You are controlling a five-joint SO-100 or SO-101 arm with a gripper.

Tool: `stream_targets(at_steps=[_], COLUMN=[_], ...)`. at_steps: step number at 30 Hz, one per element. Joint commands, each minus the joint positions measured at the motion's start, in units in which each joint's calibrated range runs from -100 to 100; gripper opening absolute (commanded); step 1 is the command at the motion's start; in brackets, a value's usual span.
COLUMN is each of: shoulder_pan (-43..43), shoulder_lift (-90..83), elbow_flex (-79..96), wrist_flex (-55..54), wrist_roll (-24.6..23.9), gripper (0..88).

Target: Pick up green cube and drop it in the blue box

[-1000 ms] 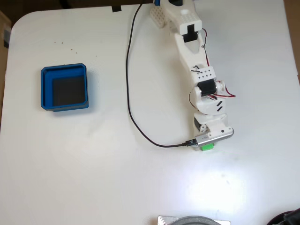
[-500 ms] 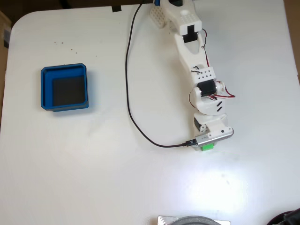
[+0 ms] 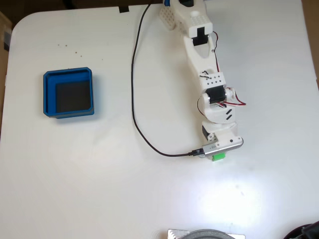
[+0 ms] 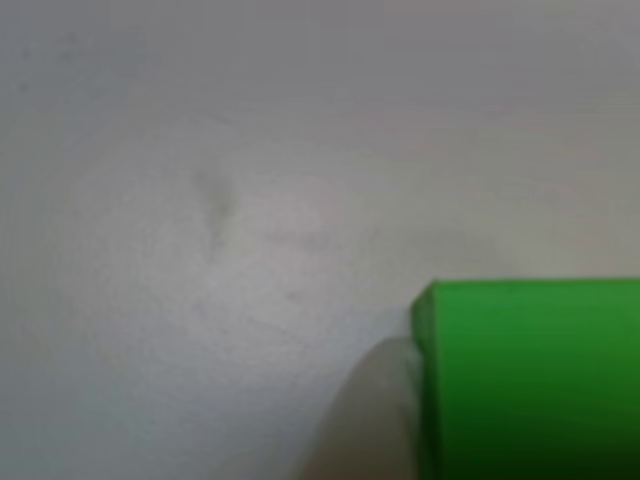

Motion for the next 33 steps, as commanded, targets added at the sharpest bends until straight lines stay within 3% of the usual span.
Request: stream_targets(at_steps=[1,18,33], shoulder_pan=[0.8,0.9,1.0], shoulder_lift=[-2.0,-5.4,-17.7], elbow_flex=[-3.5,-3.5,-3.5], wrist_flex=[-0.9,0.1,12.4], wrist_roll=[0.2,0.2,0.2], gripper=[2.0,2.0,2.0])
